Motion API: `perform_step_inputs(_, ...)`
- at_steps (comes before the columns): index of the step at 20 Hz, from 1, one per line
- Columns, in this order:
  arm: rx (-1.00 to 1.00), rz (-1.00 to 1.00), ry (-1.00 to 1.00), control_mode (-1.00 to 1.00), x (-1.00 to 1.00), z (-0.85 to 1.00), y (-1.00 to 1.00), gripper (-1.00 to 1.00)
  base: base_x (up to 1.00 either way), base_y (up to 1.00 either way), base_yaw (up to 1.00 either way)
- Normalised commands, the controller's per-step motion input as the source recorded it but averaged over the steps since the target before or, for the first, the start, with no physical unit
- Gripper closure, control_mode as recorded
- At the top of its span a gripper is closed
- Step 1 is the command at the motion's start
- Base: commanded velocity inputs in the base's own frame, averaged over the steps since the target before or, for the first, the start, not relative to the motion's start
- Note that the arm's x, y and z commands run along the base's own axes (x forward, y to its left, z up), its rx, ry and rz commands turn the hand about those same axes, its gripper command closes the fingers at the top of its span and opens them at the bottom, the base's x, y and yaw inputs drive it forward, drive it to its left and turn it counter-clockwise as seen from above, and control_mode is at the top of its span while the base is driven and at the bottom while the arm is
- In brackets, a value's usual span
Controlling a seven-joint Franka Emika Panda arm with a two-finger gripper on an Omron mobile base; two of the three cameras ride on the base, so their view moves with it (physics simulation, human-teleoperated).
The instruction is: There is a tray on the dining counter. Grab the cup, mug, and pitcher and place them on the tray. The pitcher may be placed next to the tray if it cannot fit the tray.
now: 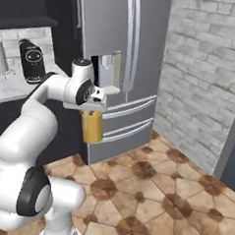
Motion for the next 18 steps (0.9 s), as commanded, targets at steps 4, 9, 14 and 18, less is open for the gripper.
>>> perform_step_inputs(4,0.00,0.00,0.00,1.00,0.00,0.00,0.00,1.00,-0.42,-0.17,-0.74)
perform_step_inputs(9,0.00,0.00,0.00,1.00,0.00,0.00,0.00,1.00,-0.25,-0.08,-0.81)
perform_step_inputs(14,0.00,0.00,0.00,1.00,0.00,0.00,0.00,1.00,-0.22,-0.02,-0.85)
perform_step_inputs(18,0.00,0.00,0.00,1.00,0.00,0.00,0.00,1.00,-0.12,0.00,-0.90)
